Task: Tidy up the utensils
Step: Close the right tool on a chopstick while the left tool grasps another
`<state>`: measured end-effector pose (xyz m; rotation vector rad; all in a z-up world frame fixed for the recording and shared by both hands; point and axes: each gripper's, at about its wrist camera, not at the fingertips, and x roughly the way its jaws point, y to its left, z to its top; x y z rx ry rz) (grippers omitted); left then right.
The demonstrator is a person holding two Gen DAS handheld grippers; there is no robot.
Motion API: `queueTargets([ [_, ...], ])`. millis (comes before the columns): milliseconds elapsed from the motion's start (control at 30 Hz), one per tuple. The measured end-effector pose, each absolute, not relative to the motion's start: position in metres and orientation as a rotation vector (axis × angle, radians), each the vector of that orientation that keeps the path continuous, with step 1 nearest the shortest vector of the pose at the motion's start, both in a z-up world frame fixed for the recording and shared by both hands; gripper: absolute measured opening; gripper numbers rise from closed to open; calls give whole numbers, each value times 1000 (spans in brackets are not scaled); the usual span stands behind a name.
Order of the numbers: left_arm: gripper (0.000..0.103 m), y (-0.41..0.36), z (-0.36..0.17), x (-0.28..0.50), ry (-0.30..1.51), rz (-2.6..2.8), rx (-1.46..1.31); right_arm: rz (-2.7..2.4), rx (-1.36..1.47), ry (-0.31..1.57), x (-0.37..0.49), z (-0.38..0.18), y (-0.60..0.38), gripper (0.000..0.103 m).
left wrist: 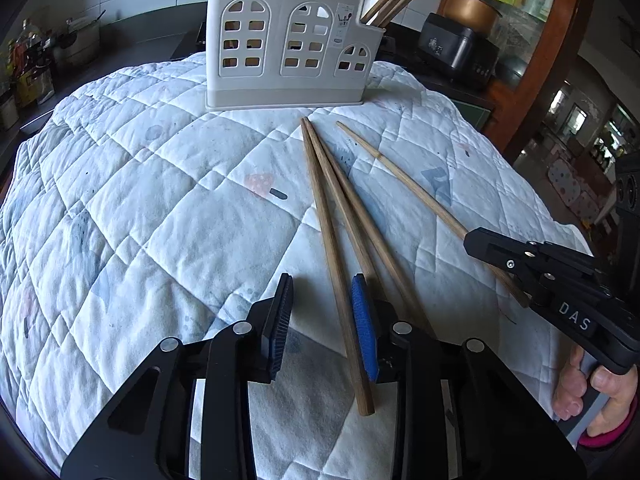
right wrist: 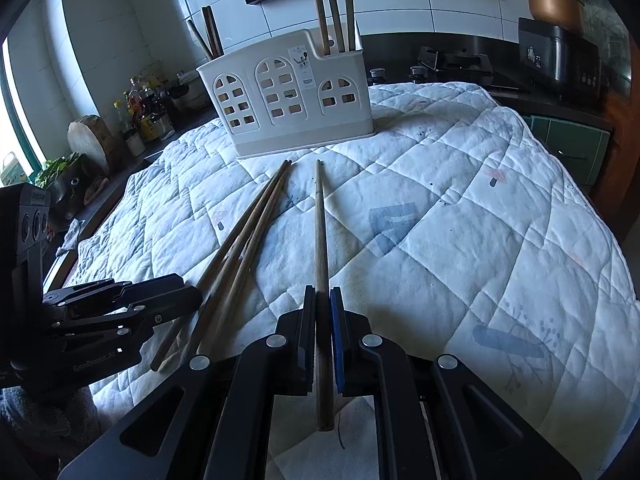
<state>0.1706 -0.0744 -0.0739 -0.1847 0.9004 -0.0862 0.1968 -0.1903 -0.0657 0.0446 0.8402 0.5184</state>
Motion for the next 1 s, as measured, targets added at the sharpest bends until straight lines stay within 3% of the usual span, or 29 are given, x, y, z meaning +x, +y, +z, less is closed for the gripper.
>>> queueTargets([
  [300, 17, -79, -72, 178, 909, -10, -142, 533, 34, 832, 195, -65, -188, 7],
  [700, 16, -81, -75, 176, 902, -3, -171, 553, 22, 825, 193, -64, -185, 7],
  [800, 7, -78, -70, 175, 898, -7, -180, 549, 37, 821, 194, -64, -189, 7],
  [1000, 6, -64, -47, 162, 819, -22, -201, 545, 16, 770, 187, -56, -188, 7],
])
